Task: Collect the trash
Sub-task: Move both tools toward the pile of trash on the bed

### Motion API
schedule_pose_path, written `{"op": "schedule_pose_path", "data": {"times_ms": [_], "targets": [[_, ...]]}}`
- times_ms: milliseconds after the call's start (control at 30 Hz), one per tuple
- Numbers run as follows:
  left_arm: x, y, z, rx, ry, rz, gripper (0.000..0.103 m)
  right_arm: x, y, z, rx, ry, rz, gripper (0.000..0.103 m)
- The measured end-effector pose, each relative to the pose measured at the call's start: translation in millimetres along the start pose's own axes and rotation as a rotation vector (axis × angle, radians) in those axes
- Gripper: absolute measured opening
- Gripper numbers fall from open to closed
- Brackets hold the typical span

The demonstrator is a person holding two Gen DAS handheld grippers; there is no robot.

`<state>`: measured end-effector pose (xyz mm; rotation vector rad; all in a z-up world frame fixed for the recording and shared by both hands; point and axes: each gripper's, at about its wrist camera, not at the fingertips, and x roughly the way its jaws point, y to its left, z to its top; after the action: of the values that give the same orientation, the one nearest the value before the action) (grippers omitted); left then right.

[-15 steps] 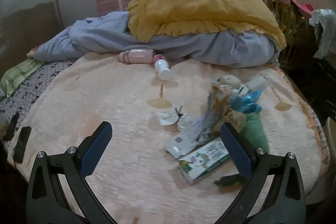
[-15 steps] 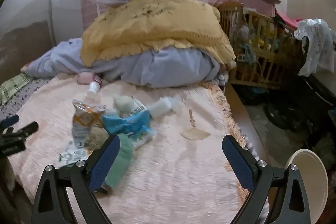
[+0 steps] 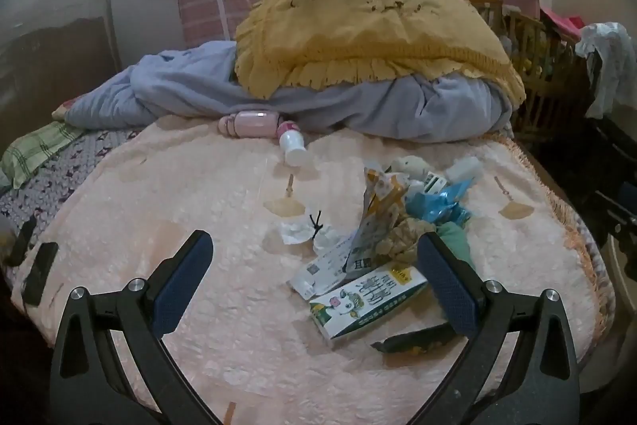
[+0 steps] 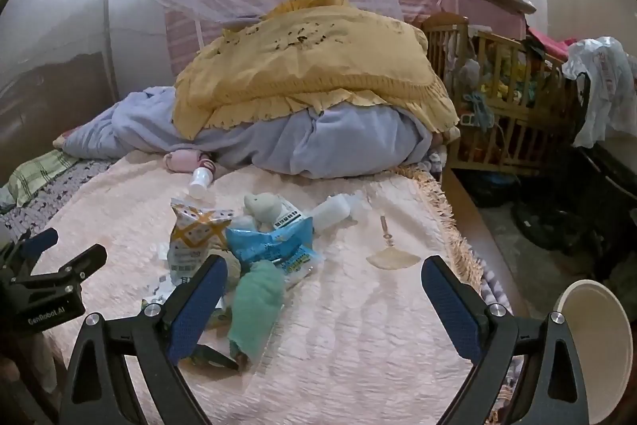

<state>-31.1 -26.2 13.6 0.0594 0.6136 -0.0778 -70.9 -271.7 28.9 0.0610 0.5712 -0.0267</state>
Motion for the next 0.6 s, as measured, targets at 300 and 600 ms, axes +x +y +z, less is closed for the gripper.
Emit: {"op": "schedule_pose_path", "data": {"times_ms": [300, 600], "targets": [[-8, -4, 1, -0.007, -0.060, -0.003, 0.102, -3, 3, -1, -0.002, -0.030, 0.003, 0.097], [-14, -1, 2, -0.015, -0.086, -0.002, 0.102, 1, 9, 0, -0.006, -0.029, 0.009, 0.097]]}}
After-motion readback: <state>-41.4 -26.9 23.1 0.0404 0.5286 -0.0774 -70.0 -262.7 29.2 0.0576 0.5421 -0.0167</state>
